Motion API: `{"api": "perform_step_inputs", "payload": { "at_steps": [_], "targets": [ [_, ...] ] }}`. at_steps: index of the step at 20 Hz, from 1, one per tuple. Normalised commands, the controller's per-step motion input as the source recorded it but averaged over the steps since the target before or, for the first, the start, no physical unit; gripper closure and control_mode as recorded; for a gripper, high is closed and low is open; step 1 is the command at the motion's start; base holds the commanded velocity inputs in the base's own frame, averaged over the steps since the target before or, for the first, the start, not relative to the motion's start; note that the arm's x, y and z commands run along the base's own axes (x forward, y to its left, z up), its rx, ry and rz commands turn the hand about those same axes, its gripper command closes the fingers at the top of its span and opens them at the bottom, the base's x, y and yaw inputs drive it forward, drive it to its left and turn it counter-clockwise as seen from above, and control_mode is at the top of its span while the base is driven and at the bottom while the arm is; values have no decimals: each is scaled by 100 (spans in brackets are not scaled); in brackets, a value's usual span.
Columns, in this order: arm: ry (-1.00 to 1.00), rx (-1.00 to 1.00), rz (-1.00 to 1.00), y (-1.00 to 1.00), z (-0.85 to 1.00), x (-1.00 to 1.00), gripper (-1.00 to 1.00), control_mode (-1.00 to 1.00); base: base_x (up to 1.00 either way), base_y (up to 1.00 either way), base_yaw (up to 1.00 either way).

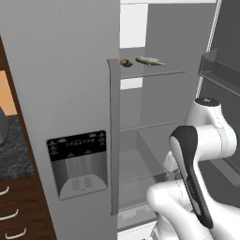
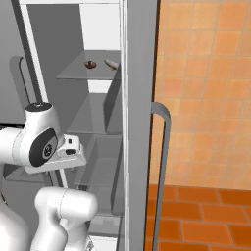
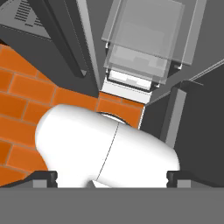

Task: Place one mushroom and one fish in each tupperware on the nearby counter, to pack two identical lunches.

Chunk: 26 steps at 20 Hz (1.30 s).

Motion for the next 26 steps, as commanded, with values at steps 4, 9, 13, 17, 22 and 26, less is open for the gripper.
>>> {"api": "perform_step_inputs", "payload": {
  "at_steps": [4, 9, 13, 17, 22, 26],
  "targets": [
    [0, 0, 0, 0, 0, 0, -100, 100, 0, 0, 0],
    [-10, -2, 0, 3, 37, 0, -100, -100, 0, 0, 0],
    [-50, -15, 0, 11, 100, 11, -100, -100, 0, 0, 0],
    [-55, -11, 0, 4, 100, 49, -100, -100, 0, 0, 0],
    [-41, -1, -1, 0, 100, 96, -100, -100, 0, 0, 0],
    [-25, 0, 0, 2, 100, 100, -100, -100, 0, 0, 0]
  ]
}}
